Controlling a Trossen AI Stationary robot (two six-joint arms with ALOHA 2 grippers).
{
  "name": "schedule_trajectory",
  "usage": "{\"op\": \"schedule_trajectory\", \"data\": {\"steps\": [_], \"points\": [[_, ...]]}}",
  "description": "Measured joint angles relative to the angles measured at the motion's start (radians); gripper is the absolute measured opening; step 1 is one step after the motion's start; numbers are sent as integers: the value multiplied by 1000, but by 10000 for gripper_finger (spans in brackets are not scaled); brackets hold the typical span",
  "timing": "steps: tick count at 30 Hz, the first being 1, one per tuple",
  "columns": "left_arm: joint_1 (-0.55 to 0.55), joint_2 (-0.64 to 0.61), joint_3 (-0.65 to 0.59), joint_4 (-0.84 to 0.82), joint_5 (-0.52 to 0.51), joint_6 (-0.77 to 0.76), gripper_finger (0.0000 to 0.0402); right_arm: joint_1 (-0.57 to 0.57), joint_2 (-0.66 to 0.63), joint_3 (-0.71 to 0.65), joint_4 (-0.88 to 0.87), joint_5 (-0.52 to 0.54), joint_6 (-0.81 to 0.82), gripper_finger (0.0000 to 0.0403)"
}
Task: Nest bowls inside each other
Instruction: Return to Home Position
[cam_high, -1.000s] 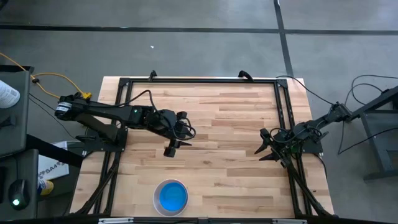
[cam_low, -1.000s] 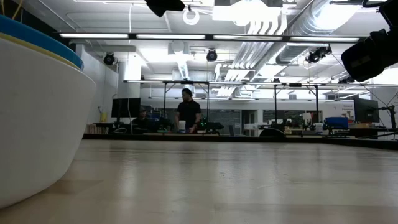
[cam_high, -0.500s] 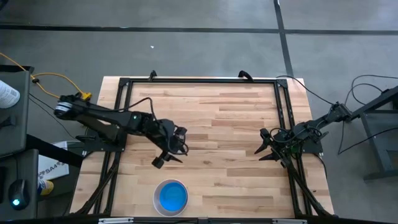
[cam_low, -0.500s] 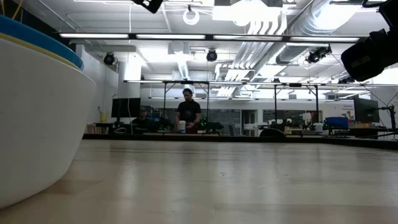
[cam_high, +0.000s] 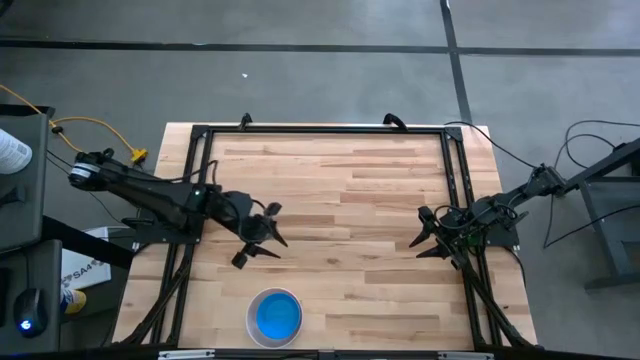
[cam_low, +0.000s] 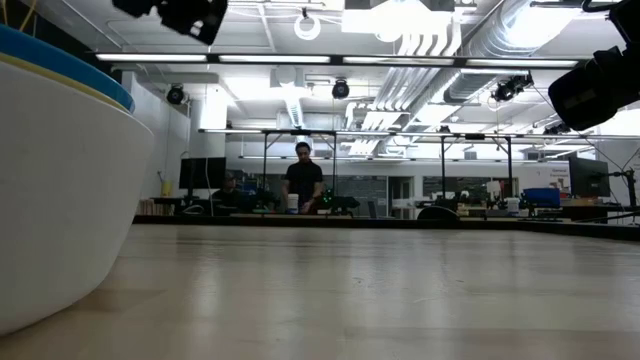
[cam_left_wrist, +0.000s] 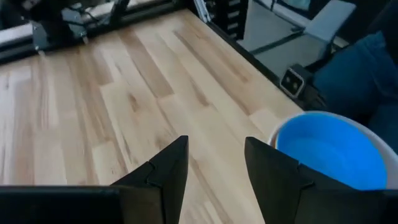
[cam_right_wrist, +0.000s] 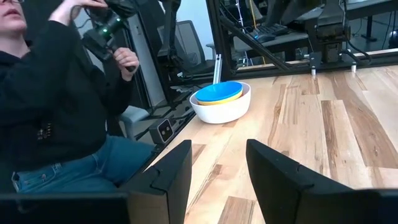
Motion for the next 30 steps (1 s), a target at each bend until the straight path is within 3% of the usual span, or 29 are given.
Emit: {"op": "schedule_trajectory", "data": {"steps": [19, 30], "points": [[2, -341, -428, 315, -101, -93, 159, 0, 18, 0, 3, -2, 0, 146], [2, -598, -575, 314, -111, -130, 159, 0, 22, 0, 6, 0, 0, 146]]}}
